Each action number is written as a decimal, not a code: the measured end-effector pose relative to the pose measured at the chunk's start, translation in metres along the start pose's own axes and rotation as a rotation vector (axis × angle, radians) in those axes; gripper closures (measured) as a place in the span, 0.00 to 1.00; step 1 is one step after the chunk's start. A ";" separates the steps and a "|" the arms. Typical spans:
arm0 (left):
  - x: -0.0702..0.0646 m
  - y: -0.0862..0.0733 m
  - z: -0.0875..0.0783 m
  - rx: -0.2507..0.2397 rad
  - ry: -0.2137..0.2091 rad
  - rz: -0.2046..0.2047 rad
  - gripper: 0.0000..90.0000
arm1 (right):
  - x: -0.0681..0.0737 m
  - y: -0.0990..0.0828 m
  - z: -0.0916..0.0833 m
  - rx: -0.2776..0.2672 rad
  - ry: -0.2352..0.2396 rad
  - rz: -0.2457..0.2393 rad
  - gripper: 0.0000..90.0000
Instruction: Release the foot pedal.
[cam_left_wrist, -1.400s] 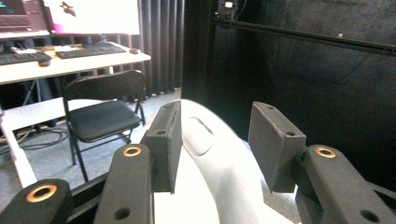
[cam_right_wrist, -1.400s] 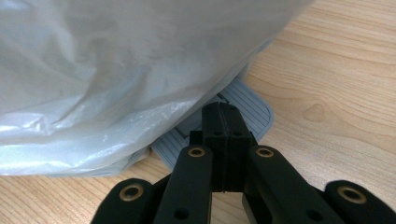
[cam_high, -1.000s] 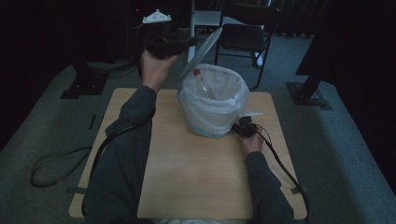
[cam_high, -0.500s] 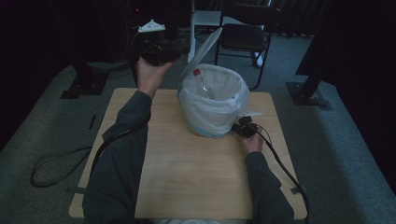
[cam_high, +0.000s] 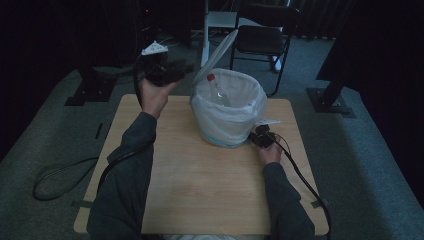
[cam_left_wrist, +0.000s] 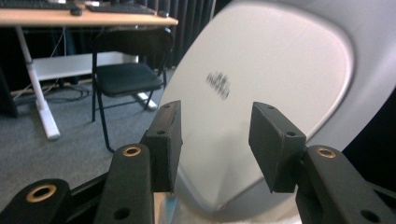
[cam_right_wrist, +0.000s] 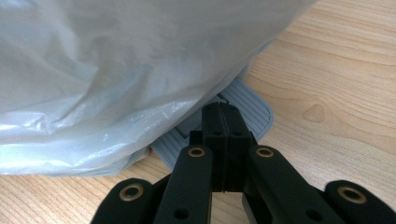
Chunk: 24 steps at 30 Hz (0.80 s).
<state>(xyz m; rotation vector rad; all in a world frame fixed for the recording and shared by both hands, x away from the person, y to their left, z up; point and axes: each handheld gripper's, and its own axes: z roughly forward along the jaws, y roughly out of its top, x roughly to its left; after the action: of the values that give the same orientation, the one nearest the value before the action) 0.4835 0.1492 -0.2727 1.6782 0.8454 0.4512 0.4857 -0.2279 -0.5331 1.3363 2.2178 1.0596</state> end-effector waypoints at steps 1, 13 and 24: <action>0.002 -0.004 0.001 0.010 0.001 -0.004 0.61 | 0.000 0.000 0.000 -0.001 0.001 0.001 1.00; 0.016 -0.038 0.005 0.043 0.013 -0.062 0.61 | 0.000 0.000 0.000 -0.002 -0.002 0.002 1.00; 0.027 -0.072 0.006 0.077 0.024 -0.115 0.61 | 0.002 -0.001 0.000 -0.009 -0.010 -0.002 1.00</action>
<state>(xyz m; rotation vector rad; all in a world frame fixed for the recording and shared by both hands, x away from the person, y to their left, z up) 0.4842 0.1712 -0.3468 1.6876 0.9823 0.3649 0.4844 -0.2264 -0.5336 1.3332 2.2038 1.0583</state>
